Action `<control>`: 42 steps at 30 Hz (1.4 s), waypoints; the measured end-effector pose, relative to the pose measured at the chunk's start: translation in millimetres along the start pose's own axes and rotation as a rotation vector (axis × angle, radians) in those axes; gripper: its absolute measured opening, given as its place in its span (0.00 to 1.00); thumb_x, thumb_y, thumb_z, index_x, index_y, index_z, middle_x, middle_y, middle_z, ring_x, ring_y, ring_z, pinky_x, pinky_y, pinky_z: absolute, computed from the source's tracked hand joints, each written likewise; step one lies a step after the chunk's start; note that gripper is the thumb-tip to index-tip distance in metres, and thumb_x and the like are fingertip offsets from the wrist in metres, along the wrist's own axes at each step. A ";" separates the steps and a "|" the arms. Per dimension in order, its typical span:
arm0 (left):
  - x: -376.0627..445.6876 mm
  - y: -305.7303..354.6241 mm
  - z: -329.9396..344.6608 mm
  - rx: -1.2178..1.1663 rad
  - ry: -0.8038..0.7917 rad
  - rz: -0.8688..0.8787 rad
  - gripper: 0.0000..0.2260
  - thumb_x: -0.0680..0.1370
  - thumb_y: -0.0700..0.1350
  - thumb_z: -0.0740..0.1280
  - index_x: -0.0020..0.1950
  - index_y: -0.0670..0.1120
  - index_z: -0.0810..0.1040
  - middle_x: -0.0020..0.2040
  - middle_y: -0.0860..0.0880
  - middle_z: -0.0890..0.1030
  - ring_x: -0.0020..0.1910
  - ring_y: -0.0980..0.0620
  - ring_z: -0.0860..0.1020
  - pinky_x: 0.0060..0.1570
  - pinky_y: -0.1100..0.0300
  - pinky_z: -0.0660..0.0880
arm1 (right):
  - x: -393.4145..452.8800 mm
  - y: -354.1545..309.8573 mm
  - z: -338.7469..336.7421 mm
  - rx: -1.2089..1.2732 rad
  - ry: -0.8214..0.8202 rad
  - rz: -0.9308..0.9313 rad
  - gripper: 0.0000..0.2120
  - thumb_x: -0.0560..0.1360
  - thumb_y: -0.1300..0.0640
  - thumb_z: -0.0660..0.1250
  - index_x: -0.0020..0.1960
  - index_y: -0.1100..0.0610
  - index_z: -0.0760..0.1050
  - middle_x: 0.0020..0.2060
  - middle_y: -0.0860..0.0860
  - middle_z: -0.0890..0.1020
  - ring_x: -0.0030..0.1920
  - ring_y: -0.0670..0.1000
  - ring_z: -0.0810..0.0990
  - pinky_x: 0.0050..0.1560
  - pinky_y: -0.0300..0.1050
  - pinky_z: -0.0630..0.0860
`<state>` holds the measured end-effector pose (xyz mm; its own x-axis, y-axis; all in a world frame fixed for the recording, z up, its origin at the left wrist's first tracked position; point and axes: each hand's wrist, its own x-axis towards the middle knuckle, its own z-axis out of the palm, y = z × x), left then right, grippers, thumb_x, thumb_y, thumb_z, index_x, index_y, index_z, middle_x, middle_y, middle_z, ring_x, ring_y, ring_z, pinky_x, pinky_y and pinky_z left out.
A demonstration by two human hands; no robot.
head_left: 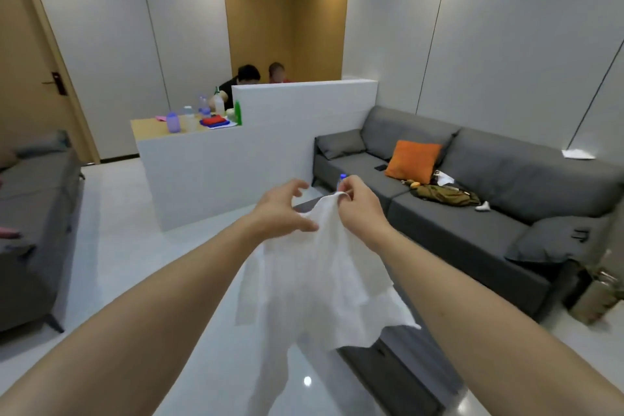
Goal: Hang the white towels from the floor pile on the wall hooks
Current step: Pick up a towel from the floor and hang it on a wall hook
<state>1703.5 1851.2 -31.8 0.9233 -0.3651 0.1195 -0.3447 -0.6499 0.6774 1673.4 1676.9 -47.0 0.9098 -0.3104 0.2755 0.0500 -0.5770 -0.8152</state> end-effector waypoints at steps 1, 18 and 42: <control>4.8 17.5 16.9 -0.043 -0.047 0.012 0.29 0.66 0.49 0.79 0.65 0.54 0.74 0.56 0.54 0.78 0.55 0.53 0.77 0.57 0.54 0.76 | 6.4 -5.4 -10.2 0.032 -0.031 -0.025 0.07 0.77 0.62 0.57 0.51 0.56 0.73 0.44 0.53 0.80 0.44 0.53 0.77 0.42 0.45 0.74; 161.2 114.9 125.1 -0.206 0.157 -0.067 0.07 0.72 0.43 0.67 0.44 0.55 0.81 0.44 0.53 0.82 0.47 0.51 0.79 0.44 0.57 0.76 | 140.8 139.1 -186.0 -0.353 -0.208 -0.046 0.11 0.77 0.53 0.68 0.36 0.53 0.75 0.34 0.49 0.77 0.39 0.50 0.76 0.38 0.45 0.70; 420.1 122.6 142.0 -0.378 0.011 0.021 0.09 0.73 0.38 0.68 0.51 0.48 0.83 0.44 0.51 0.83 0.41 0.58 0.80 0.39 0.65 0.76 | 416.4 160.6 -119.8 0.309 -0.336 -0.015 0.19 0.66 0.53 0.79 0.44 0.67 0.79 0.35 0.56 0.80 0.36 0.50 0.79 0.35 0.44 0.74</control>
<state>2025.0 1523.5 -1.6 0.9192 -0.3670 0.1427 -0.2786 -0.3500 0.8944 2010.9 1364.5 -2.1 0.9887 -0.0115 0.1494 0.1385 -0.3109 -0.9403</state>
